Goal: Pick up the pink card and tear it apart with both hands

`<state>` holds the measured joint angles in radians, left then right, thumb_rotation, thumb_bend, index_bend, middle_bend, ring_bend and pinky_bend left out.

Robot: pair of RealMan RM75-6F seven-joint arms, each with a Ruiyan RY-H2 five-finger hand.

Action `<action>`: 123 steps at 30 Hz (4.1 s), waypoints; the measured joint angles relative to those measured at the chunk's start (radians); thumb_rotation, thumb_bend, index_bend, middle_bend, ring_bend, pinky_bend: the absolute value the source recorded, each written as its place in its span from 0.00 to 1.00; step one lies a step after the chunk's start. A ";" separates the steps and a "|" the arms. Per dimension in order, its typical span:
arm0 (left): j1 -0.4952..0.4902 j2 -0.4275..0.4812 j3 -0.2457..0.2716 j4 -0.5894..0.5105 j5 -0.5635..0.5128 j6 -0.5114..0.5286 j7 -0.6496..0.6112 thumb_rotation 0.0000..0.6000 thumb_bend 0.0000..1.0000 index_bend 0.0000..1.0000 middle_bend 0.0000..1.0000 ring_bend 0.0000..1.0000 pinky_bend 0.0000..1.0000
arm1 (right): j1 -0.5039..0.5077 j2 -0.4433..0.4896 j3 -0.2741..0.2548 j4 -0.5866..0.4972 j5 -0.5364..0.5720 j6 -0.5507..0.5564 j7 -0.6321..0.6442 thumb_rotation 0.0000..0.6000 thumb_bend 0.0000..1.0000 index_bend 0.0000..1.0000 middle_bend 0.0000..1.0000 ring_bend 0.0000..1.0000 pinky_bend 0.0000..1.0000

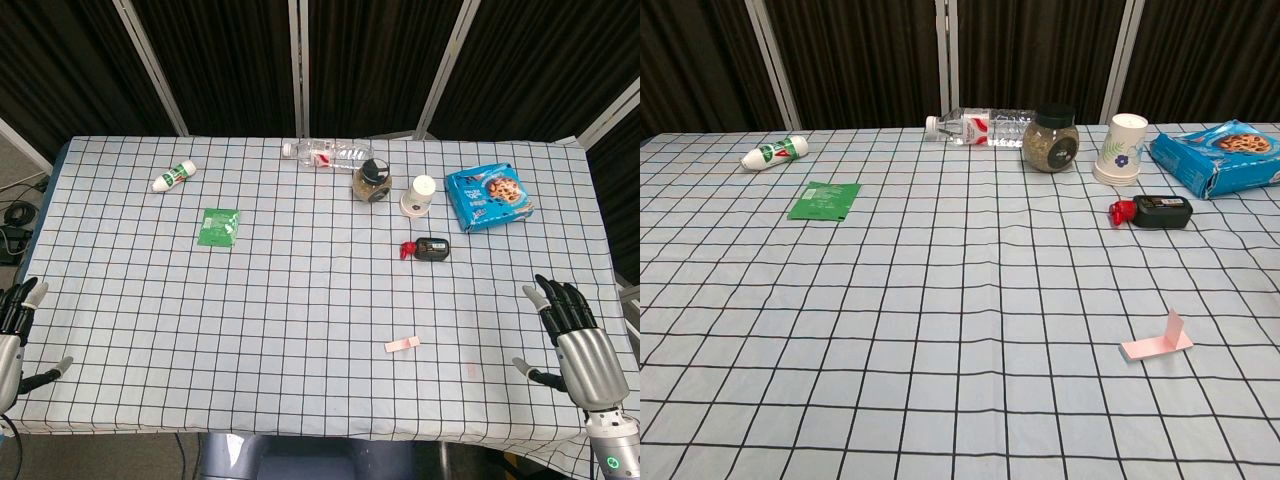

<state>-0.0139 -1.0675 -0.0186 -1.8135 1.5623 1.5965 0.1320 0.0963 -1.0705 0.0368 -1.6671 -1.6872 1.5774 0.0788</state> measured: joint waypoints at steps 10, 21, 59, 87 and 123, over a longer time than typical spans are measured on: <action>-0.009 0.001 -0.010 0.008 -0.026 -0.023 -0.012 1.00 0.00 0.00 0.00 0.00 0.00 | 0.039 -0.027 -0.003 0.037 0.003 -0.074 -0.014 1.00 0.01 0.16 0.02 0.00 0.00; -0.047 -0.027 -0.039 0.043 -0.126 -0.112 0.012 1.00 0.00 0.00 0.00 0.00 0.00 | 0.274 -0.141 -0.024 0.297 -0.237 -0.241 0.023 1.00 0.25 0.47 0.18 0.00 0.00; -0.080 -0.061 -0.040 0.071 -0.173 -0.159 0.050 1.00 0.00 0.00 0.00 0.00 0.00 | 0.609 -0.469 -0.237 0.925 -0.525 -0.125 -0.037 1.00 0.25 0.45 0.13 0.00 0.00; -0.079 -0.061 -0.032 0.070 -0.166 -0.154 0.048 1.00 0.00 0.00 0.00 0.00 0.00 | 0.622 -0.435 -0.314 0.965 -0.482 -0.077 -0.032 1.00 0.25 0.44 0.13 0.00 0.00; -0.078 -0.060 -0.033 0.071 -0.169 -0.150 0.042 1.00 0.00 0.00 0.00 0.00 0.00 | 0.633 -0.484 -0.333 0.997 -0.426 -0.103 -0.012 1.00 0.36 0.56 0.18 0.00 0.00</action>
<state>-0.0920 -1.1272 -0.0516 -1.7425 1.3932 1.4463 0.1743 0.7290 -1.5542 -0.2965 -0.6699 -2.1129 1.4749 0.0669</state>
